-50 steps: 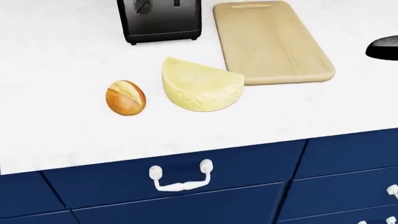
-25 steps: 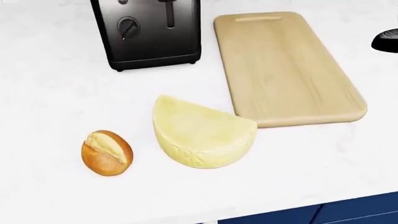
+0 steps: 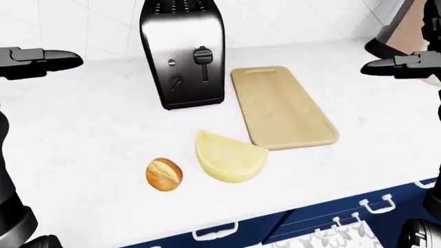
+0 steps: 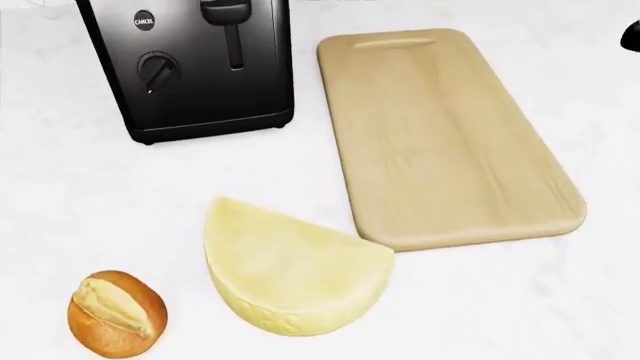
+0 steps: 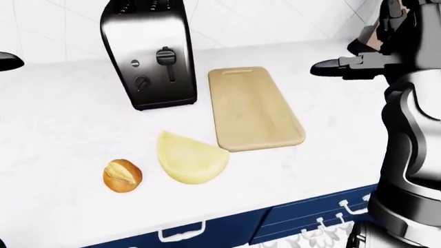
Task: Place the bread and cheese on the cutting board.
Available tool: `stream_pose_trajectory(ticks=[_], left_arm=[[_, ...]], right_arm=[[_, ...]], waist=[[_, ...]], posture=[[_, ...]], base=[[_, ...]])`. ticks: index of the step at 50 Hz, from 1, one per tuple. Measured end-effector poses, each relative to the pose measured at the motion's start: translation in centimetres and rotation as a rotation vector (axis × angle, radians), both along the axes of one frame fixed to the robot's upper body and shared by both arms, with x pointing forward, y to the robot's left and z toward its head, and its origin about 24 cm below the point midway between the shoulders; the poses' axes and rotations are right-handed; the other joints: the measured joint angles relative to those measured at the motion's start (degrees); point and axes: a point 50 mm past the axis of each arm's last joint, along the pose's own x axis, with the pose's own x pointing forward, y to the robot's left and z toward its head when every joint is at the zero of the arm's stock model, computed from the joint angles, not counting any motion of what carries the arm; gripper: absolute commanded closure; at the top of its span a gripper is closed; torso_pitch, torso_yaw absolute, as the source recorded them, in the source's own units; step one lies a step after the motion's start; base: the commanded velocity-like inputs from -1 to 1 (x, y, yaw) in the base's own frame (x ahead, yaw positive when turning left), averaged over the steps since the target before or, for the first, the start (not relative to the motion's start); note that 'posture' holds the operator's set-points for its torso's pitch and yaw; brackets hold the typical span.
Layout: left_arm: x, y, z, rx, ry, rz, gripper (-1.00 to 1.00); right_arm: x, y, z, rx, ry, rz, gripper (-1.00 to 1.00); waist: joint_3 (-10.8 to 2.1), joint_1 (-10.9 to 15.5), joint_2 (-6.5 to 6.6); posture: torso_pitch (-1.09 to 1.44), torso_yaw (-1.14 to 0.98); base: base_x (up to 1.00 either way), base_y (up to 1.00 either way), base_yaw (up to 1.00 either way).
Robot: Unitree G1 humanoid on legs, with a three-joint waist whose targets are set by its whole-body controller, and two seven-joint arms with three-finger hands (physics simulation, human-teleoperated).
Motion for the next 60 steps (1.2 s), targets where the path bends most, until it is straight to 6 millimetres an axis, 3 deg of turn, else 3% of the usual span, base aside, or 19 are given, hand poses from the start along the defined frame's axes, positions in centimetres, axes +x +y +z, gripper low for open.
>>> stream_pose_trajectory(ticks=[26, 41, 47, 60], left_arm=[[-0.1, 0.2, 0.0, 0.001, -0.001, 0.005, -1.0], [-0.3, 0.3, 0.0, 0.001, -0.004, 0.007, -1.0], [-0.2, 0.3, -0.1, 0.0, 0.001, 0.006, -1.0], [-0.2, 0.1, 0.1, 0.0, -0.006, 0.002, -1.0]], right_arm=[[-1.2, 3.7, 2.1, -0.238, 0.086, 0.155, -1.0], [-2.7, 6.4, 2.6, -0.38, 0.153, 0.279, -1.0], [-2.8, 7.5, 2.4, -0.43, 0.187, 0.327, -1.0], [-2.3, 10.4, 3.8, -0.602, 0.197, 0.435, -1.0]], waist=[[0.39, 0.3, -0.38], [0.27, 0.2, 0.11], [0.36, 0.0, 0.49], [0.22, -0.5, 1.11]], posture=[[0.0, 0.0], [0.0, 0.0], [0.0, 0.0], [0.0, 0.0]], base=[[0.0, 0.0, 0.0], [0.0, 0.0, 0.0], [0.0, 0.0, 0.0], [0.0, 0.0, 0.0]])
